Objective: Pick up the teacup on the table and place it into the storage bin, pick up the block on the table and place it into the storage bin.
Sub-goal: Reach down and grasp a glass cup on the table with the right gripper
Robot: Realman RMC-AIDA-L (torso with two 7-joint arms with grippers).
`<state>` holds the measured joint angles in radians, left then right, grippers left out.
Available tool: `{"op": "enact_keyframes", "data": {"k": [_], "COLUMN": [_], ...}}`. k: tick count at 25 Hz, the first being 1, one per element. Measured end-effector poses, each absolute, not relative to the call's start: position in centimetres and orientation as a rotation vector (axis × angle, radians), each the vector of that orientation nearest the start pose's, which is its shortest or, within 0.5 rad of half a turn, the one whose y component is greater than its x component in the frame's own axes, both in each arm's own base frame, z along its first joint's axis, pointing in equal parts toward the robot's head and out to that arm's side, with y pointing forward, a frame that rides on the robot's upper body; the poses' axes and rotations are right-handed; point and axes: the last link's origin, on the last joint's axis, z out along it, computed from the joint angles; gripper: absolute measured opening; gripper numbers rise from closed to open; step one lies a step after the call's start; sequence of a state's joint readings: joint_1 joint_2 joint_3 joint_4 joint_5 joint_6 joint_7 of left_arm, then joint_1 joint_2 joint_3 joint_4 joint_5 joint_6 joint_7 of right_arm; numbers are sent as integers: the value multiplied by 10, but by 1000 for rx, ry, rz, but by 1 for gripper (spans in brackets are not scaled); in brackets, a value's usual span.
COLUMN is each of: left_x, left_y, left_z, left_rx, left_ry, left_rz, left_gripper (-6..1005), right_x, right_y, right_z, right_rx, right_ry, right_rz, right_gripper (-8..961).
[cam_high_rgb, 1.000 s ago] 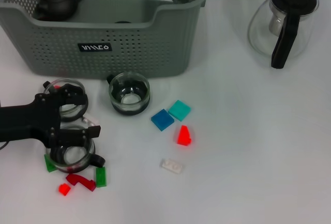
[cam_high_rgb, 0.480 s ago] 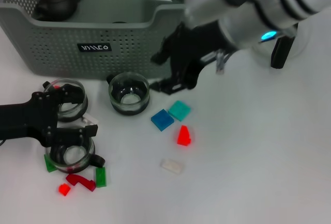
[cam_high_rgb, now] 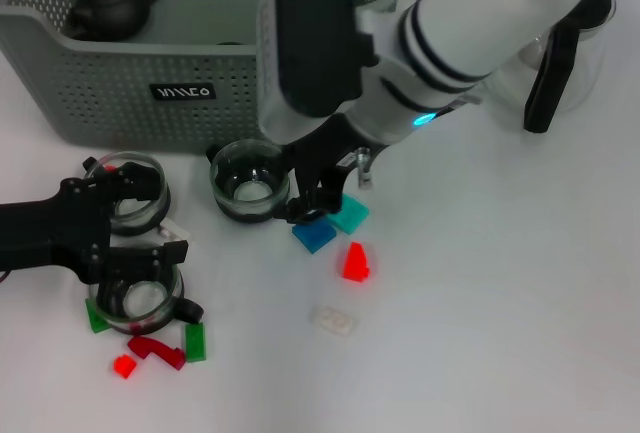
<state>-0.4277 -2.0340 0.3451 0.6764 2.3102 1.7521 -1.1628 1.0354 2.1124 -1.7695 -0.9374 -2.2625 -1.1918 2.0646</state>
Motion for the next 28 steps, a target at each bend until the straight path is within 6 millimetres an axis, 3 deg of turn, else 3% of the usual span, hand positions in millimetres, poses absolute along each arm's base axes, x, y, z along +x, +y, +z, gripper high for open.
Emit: {"op": "enact_keyframes", "data": {"k": [6, 12, 17, 28], "left_x": [-328, -328, -330, -331], "left_y": [274, 274, 273, 272], "left_z": [37, 37, 38, 38], "left_rx": [-2709, -2708, -2696, -2689], "left_ry": [-584, -585, -591, -598], "left_rz": [-570, -569, -573, -575], "left_gripper": [931, 931, 931, 931], "right_x": [53, 52, 53, 68], "right_y": [367, 365, 362, 366], "right_z": [-138, -145, -152, -163], "right_rx": [-3003, -3005, -2994, -2999], "right_ry": [-307, -361, -392, -353], "right_rz": [-454, -430, -417, -356], "right_gripper": [563, 713, 931, 930]}}
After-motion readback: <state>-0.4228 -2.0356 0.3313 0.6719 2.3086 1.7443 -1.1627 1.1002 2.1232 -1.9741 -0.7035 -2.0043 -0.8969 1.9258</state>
